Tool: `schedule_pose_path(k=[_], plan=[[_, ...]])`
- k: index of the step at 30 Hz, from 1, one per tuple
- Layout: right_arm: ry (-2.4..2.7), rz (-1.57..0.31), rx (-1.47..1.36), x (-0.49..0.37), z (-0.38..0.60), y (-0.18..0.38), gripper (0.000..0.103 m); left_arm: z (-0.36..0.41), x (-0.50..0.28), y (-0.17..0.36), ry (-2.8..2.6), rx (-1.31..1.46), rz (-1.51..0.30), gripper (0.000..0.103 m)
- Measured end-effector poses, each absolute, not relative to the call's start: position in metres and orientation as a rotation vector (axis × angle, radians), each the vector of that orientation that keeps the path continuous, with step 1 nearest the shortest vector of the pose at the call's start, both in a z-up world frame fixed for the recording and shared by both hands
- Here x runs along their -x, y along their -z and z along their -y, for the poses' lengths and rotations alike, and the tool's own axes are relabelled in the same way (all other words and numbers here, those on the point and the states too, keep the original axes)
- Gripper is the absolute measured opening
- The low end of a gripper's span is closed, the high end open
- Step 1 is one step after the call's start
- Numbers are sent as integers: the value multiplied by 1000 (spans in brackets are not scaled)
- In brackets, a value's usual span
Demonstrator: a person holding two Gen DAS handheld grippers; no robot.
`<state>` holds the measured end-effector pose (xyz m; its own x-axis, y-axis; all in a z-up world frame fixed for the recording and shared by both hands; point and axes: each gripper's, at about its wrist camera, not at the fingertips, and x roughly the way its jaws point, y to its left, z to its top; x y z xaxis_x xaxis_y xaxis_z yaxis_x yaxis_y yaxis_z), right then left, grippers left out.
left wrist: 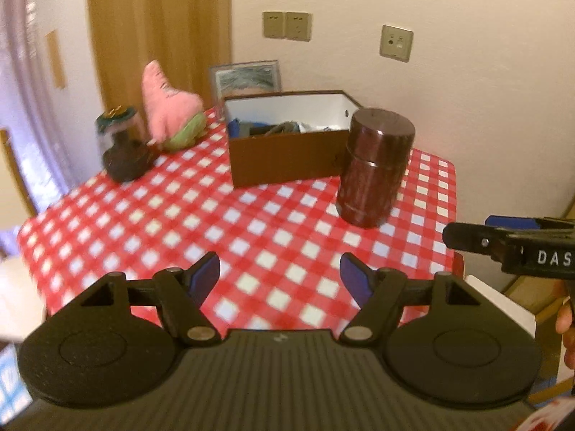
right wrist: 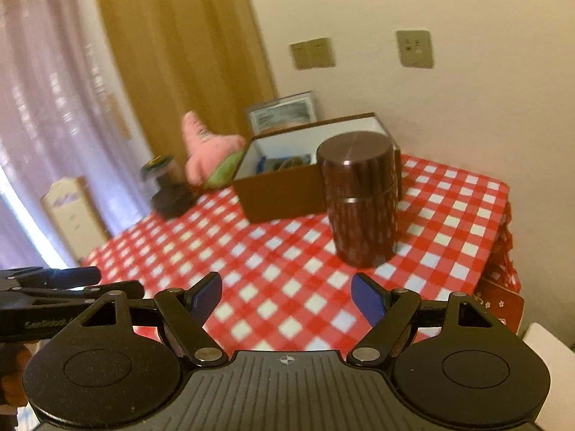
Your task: Organize soft objects
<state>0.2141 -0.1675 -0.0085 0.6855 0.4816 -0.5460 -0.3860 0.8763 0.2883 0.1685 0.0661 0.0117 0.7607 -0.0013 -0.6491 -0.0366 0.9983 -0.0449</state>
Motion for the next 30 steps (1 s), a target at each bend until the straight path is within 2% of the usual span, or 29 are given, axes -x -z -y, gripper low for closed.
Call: schedule_pose_path(k=[13,30], plan=[[-629,-722,-107,-138,229,23,79,22,-64,-15,-173,93,-753,71],[-611,-775,-94,-68,234,25,79,35,13,-22,-160,56,-783,71]])
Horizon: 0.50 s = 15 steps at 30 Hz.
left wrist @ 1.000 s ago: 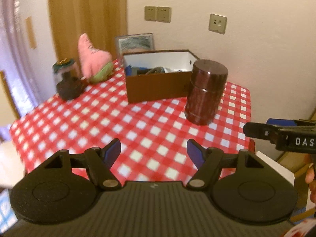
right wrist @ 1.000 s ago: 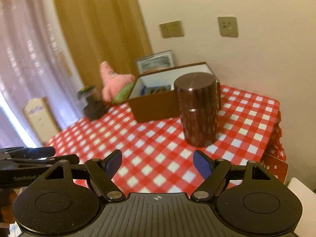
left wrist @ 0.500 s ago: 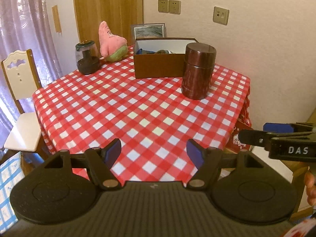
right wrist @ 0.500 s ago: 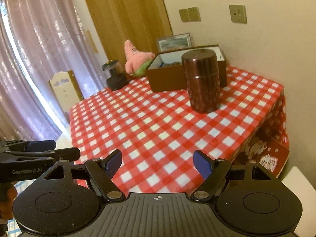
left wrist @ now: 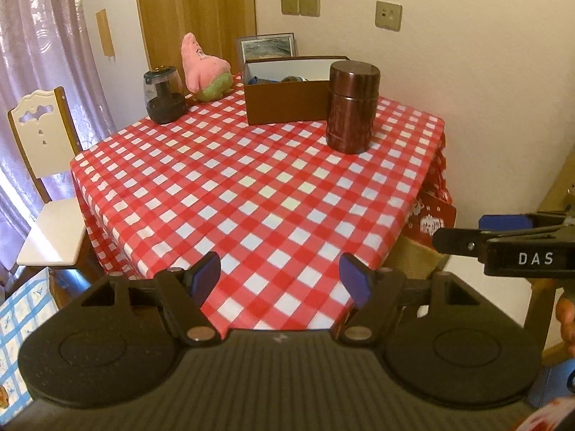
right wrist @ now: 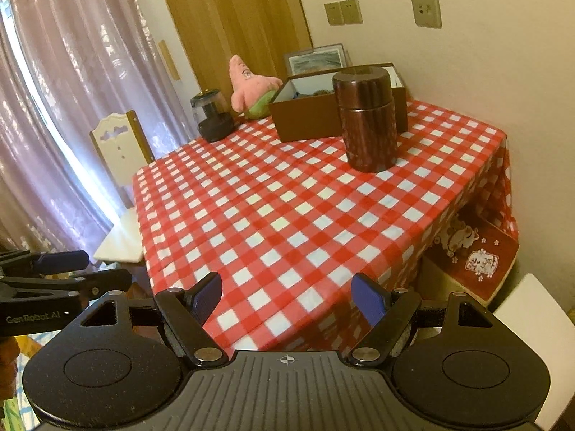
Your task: Organize soft objects
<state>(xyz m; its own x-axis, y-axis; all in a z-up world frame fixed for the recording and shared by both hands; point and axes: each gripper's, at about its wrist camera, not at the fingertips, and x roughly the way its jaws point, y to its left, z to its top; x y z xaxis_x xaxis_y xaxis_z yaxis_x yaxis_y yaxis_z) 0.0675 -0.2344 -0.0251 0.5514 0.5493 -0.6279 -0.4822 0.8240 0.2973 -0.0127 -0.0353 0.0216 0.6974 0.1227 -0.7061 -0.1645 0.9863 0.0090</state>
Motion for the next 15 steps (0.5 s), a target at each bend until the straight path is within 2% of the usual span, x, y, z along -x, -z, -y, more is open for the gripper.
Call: schedule_pose_path(k=[15], plan=[[-552,-801,-89,2,227,27,79,30,60,-19,-85,62,-802,71]])
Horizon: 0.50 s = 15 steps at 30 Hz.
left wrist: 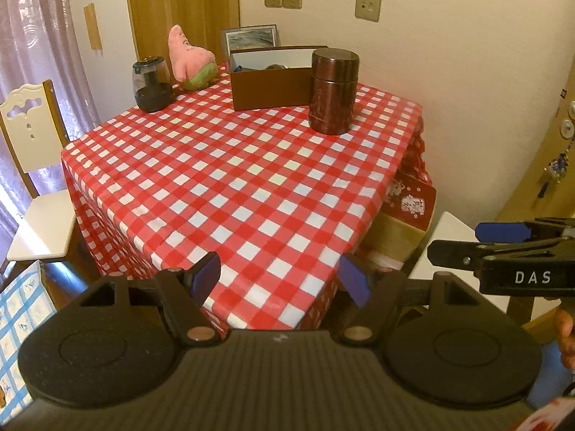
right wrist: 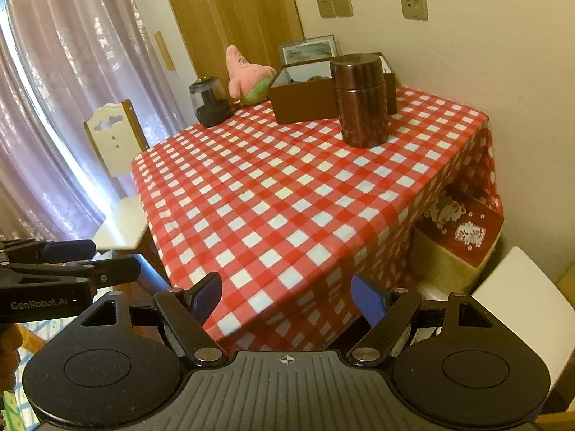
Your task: Organize soft objects
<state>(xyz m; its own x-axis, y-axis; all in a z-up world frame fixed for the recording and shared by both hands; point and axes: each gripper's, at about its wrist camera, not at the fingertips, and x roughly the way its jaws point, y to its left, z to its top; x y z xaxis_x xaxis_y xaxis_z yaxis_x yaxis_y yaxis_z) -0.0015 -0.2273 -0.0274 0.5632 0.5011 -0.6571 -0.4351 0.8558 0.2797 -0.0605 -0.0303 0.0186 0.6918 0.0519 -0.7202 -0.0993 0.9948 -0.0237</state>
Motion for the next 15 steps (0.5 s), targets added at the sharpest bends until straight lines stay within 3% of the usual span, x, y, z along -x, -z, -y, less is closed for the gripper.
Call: schedule_pose_path(k=[15], plan=[[-554,-795,-86,19,227,26,79,30,82,-21,-70,60,-796,71]])
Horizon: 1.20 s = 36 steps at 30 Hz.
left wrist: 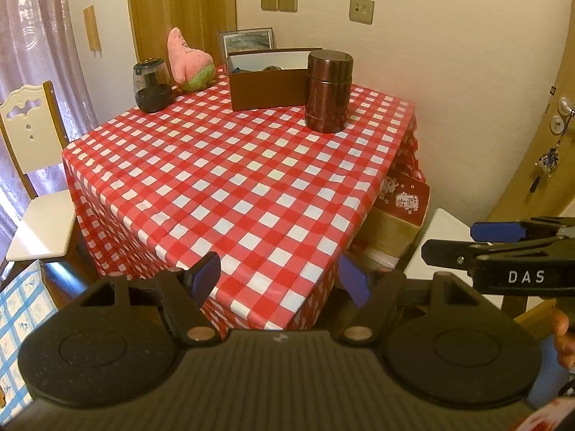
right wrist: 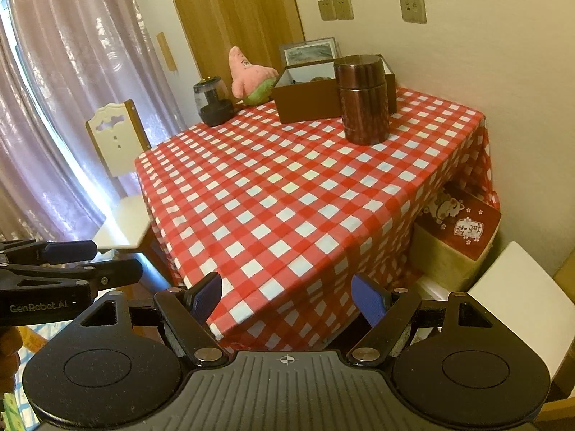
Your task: Organize soft objects
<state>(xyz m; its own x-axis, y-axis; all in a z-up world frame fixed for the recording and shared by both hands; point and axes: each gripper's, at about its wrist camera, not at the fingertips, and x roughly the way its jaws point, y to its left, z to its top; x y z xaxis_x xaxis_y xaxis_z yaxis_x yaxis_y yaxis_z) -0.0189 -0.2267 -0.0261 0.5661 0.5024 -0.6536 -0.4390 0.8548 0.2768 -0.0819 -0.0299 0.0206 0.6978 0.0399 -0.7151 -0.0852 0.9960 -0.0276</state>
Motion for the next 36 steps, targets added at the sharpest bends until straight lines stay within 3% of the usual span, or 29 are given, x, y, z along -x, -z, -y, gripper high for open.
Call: schedule_pose_path(k=[36], plan=[[-542,-794,-92,27,237,15,79,44,88,-31,-54,56,-788,71]])
